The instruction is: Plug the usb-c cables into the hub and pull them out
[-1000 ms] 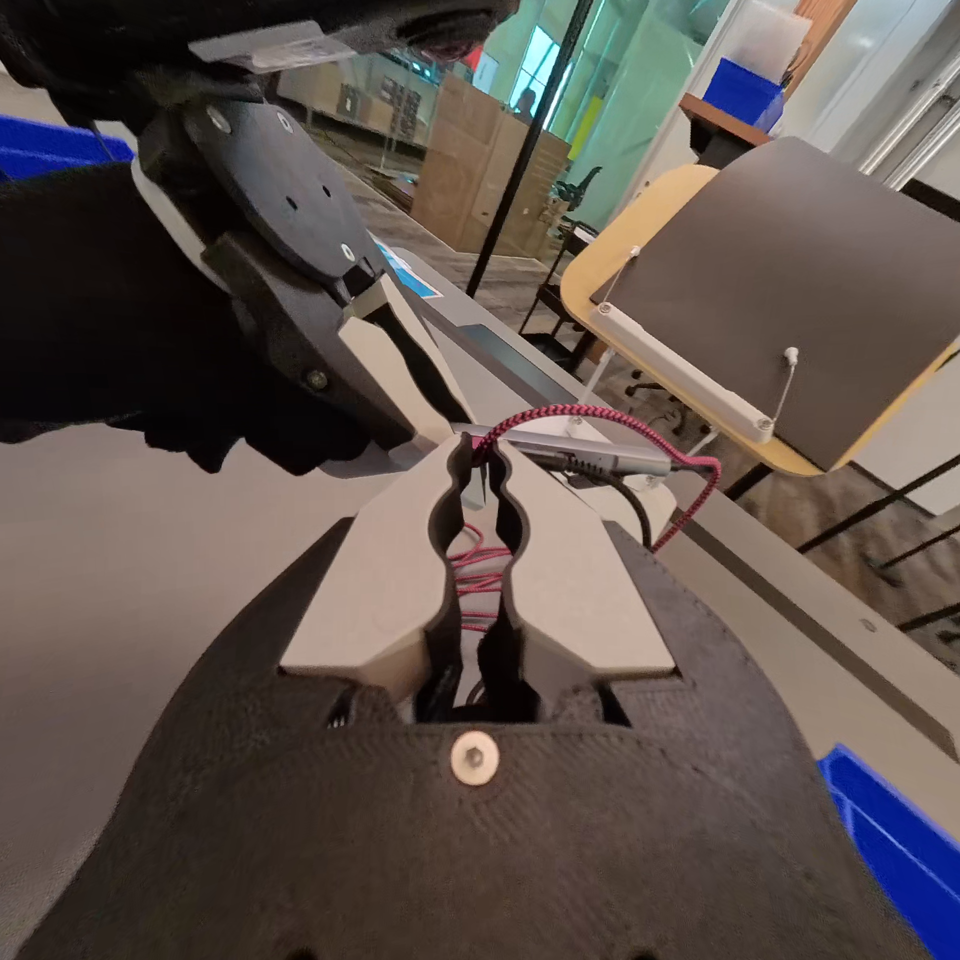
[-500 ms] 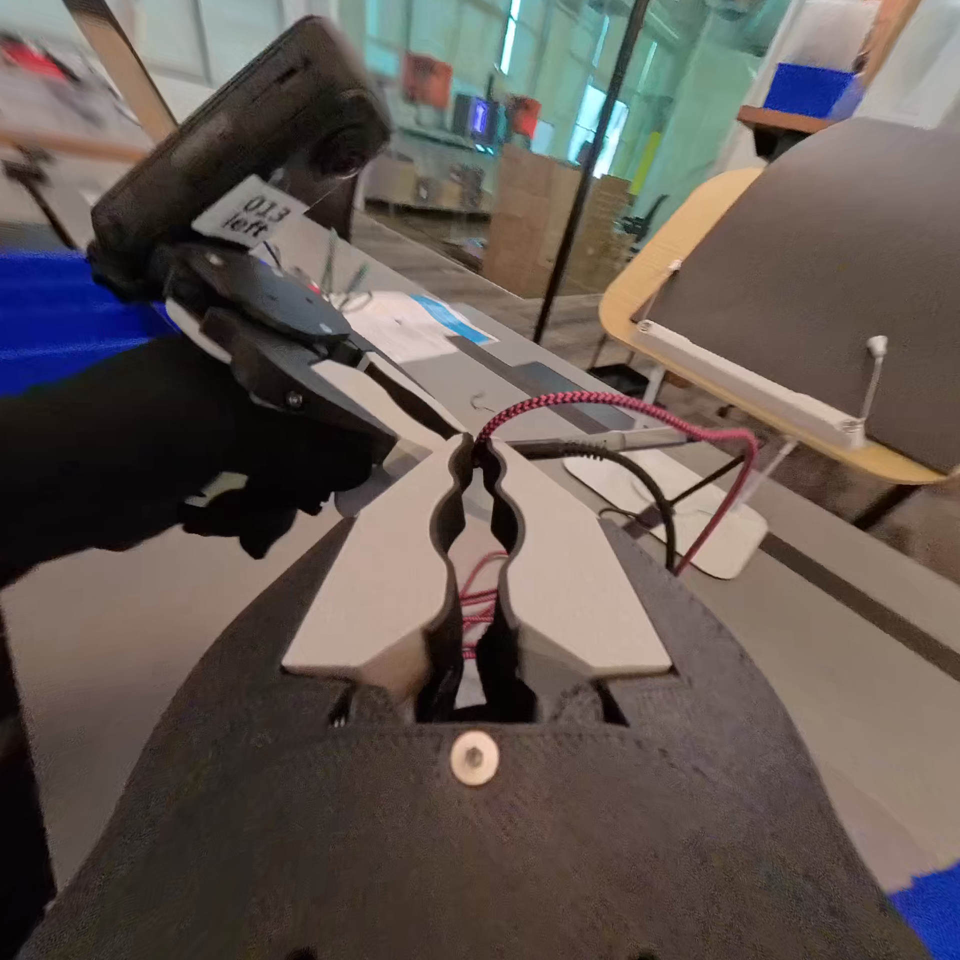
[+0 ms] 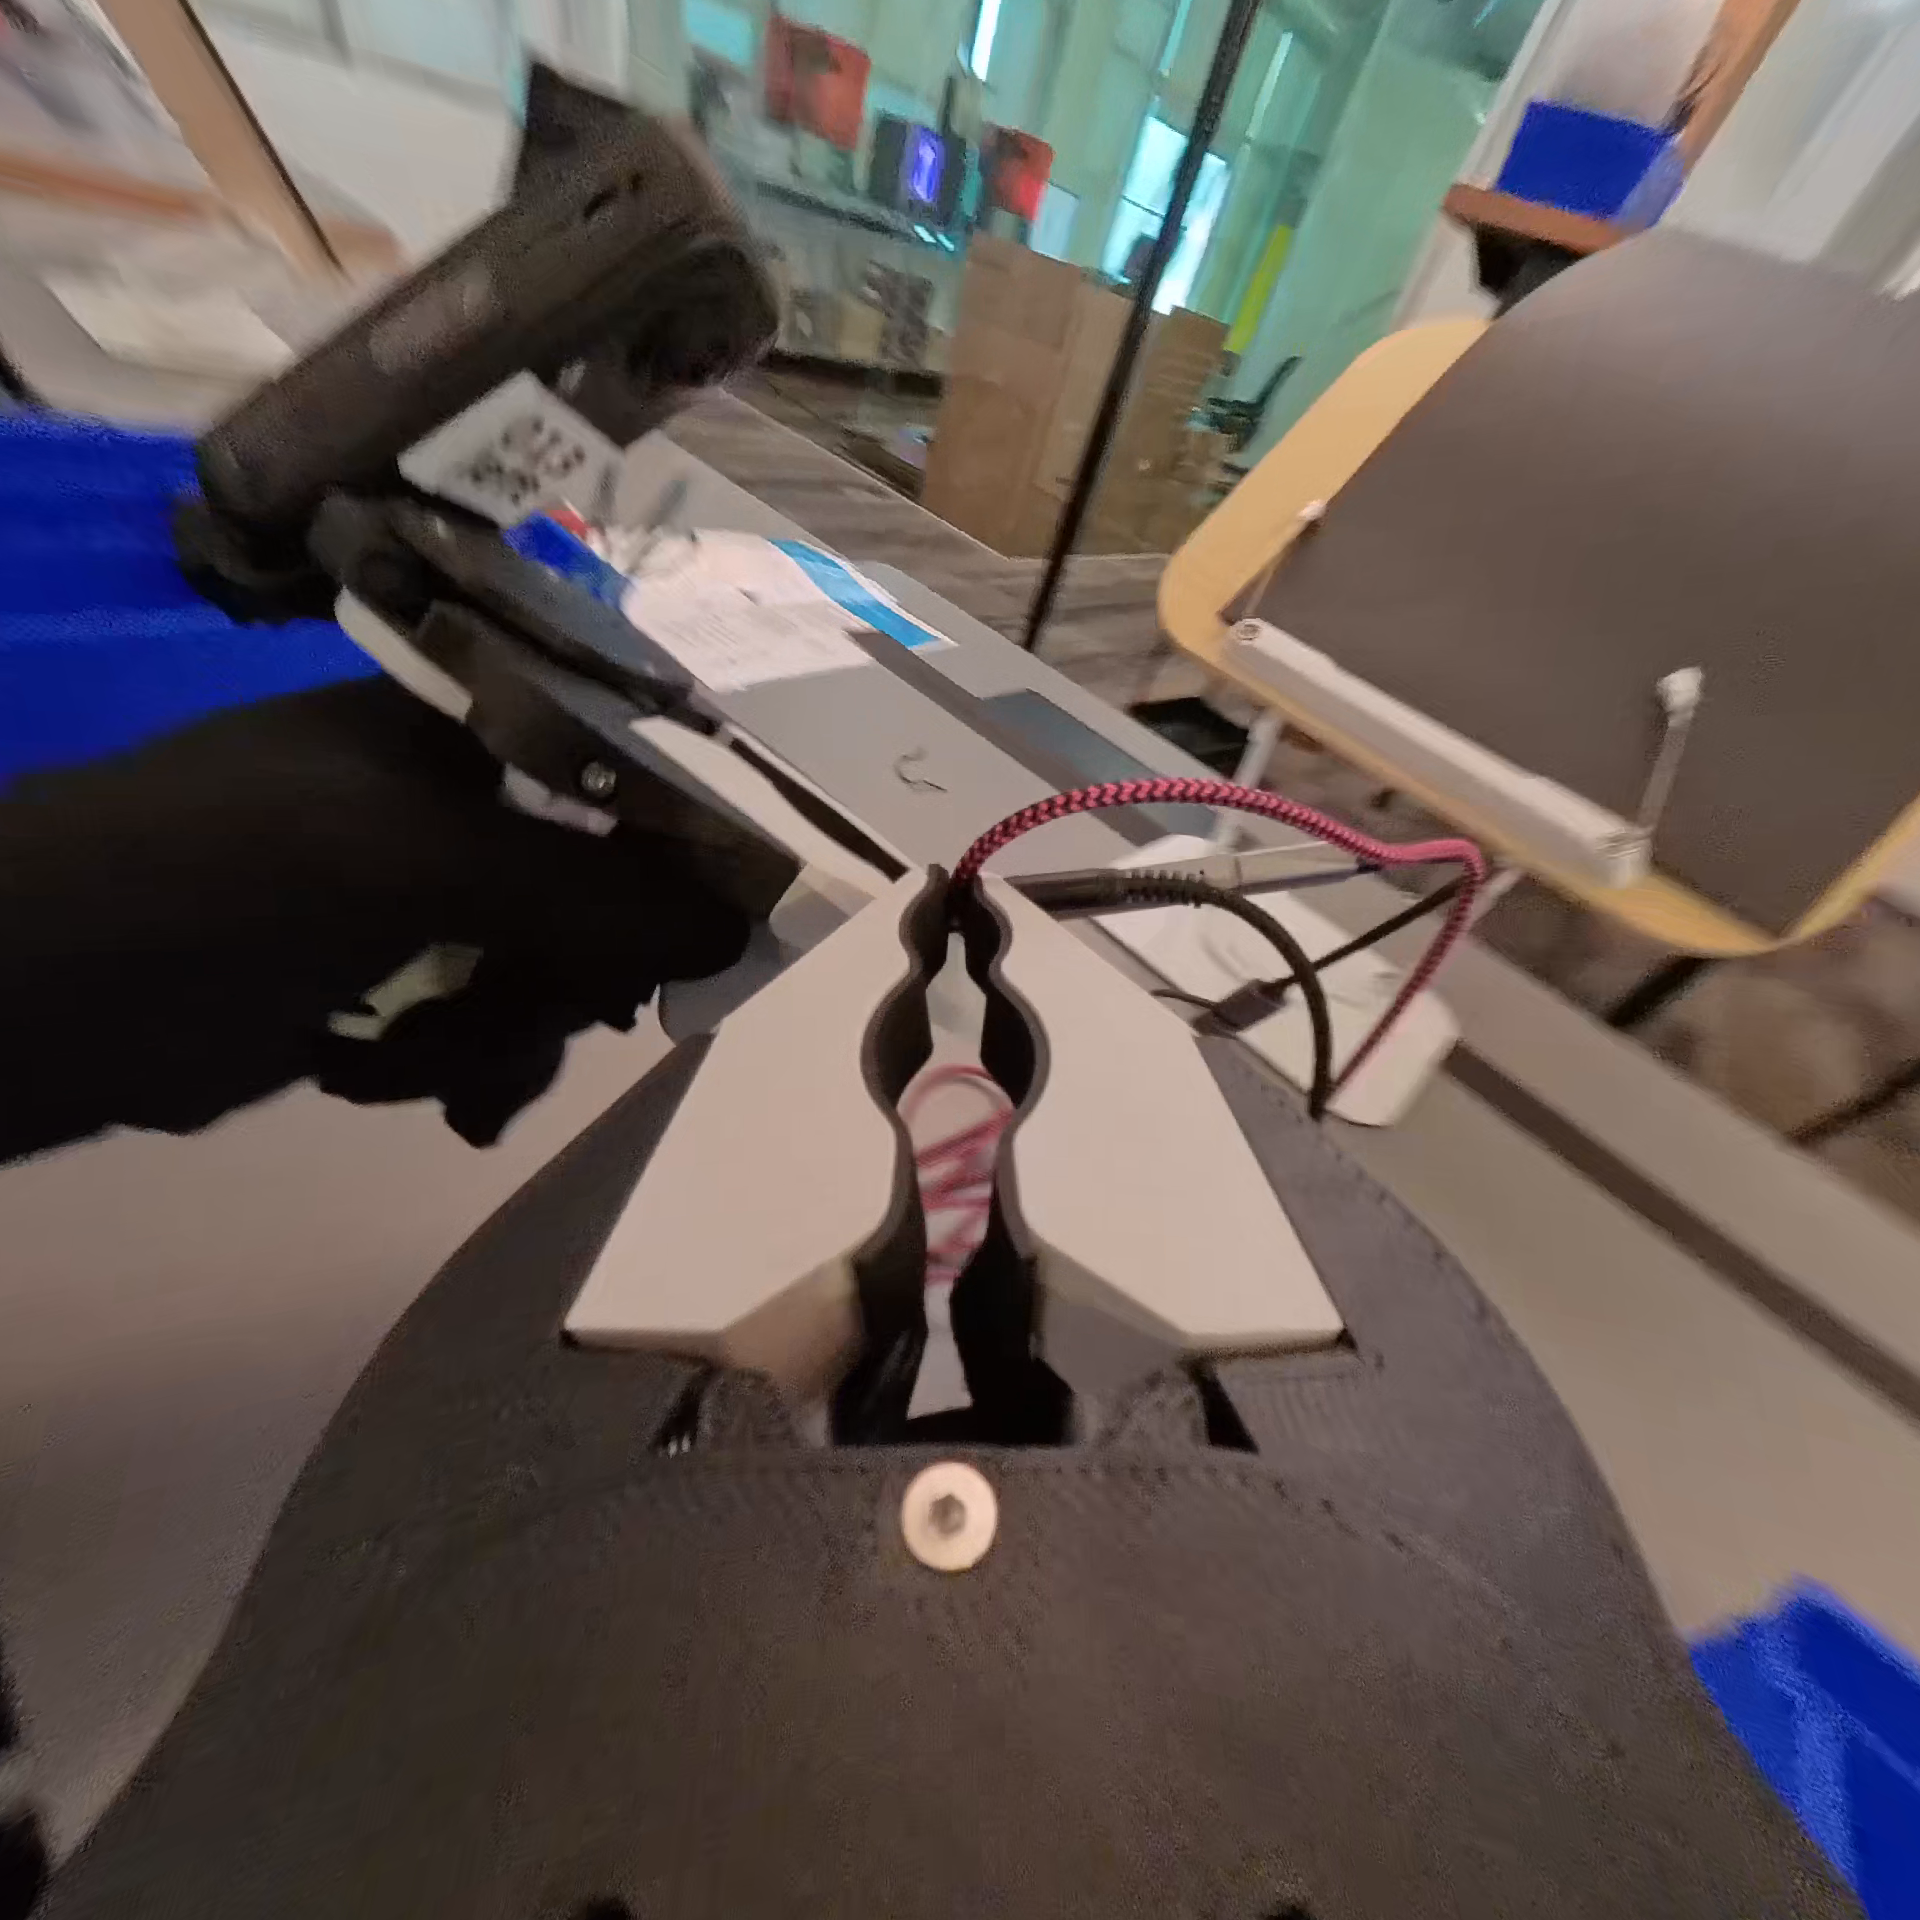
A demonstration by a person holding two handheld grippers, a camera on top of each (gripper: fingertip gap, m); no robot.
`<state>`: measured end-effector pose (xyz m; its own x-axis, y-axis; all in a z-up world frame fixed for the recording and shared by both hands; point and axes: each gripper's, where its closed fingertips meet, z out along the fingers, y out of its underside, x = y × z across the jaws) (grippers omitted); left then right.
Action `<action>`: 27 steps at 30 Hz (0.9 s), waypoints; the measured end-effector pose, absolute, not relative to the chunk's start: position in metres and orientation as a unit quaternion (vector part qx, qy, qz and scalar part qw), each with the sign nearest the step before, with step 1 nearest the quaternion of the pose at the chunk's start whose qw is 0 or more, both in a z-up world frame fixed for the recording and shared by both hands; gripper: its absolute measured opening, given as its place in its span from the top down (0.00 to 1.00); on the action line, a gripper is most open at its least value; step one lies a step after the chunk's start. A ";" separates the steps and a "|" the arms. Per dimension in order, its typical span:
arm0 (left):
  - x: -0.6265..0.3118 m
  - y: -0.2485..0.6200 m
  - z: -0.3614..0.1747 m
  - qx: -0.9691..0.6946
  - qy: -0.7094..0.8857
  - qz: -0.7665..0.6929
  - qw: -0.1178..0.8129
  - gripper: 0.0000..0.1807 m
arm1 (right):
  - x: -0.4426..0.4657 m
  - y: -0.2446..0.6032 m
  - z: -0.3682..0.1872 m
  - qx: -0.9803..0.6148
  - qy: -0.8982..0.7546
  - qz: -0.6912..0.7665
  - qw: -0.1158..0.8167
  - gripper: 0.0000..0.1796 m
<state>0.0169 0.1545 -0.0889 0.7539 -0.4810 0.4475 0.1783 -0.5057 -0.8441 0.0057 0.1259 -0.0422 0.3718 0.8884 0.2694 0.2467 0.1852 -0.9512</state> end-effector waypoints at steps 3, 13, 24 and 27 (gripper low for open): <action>-0.039 0.170 -0.093 -0.786 -0.015 -0.369 0.496 0.91 | 0.010 0.103 -0.021 -0.538 -0.508 0.207 0.640 1.00; -0.055 0.147 -0.102 -0.847 0.118 -0.155 0.494 0.90 | 0.057 0.180 -0.112 -0.710 -0.446 0.270 0.474 1.00; -0.074 0.138 -0.114 -0.856 0.143 -0.020 0.497 0.91 | 0.051 0.144 -0.099 -0.680 -0.479 0.256 0.492 0.70; -0.065 0.137 -0.111 -0.852 0.161 -0.009 0.498 0.90 | 0.023 0.115 -0.075 -0.609 -0.526 0.263 0.532 0.74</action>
<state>-0.0649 0.1367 -0.1112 0.9481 -0.2831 -0.1452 -0.2654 -0.4522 -0.8515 0.0231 0.1154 -0.0746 0.3087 0.9206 0.2392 0.3610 0.1192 -0.9249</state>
